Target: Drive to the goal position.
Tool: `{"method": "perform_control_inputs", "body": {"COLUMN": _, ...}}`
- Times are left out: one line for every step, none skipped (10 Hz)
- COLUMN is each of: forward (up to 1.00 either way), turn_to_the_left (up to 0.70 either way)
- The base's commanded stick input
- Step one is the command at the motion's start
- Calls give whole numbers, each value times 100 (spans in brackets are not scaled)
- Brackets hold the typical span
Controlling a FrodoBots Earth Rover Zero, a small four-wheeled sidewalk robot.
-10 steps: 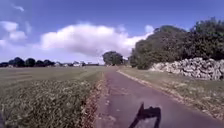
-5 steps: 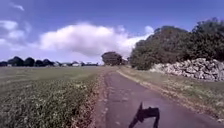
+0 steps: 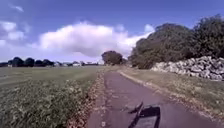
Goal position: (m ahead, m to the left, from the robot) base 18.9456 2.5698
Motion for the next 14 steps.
{"method": "perform_control_inputs", "body": {"forward": 70, "turn_to_the_left": 0}}
{"method": "perform_control_inputs", "body": {"forward": 70, "turn_to_the_left": 0}}
{"method": "perform_control_inputs", "body": {"forward": 70, "turn_to_the_left": 0}}
{"method": "perform_control_inputs", "body": {"forward": 70, "turn_to_the_left": 0}}
{"method": "perform_control_inputs", "body": {"forward": 70, "turn_to_the_left": 0}}
{"method": "perform_control_inputs", "body": {"forward": 70, "turn_to_the_left": 0}}
{"method": "perform_control_inputs", "body": {"forward": 70, "turn_to_the_left": 0}}
{"method": "perform_control_inputs", "body": {"forward": 70, "turn_to_the_left": 2}}
{"method": "perform_control_inputs", "body": {"forward": 70, "turn_to_the_left": 6}}
{"method": "perform_control_inputs", "body": {"forward": 70, "turn_to_the_left": 11}}
{"method": "perform_control_inputs", "body": {"forward": 70, "turn_to_the_left": 11}}
{"method": "perform_control_inputs", "body": {"forward": 70, "turn_to_the_left": 7}}
{"method": "perform_control_inputs", "body": {"forward": 70, "turn_to_the_left": 0}}
{"method": "perform_control_inputs", "body": {"forward": 70, "turn_to_the_left": 0}}
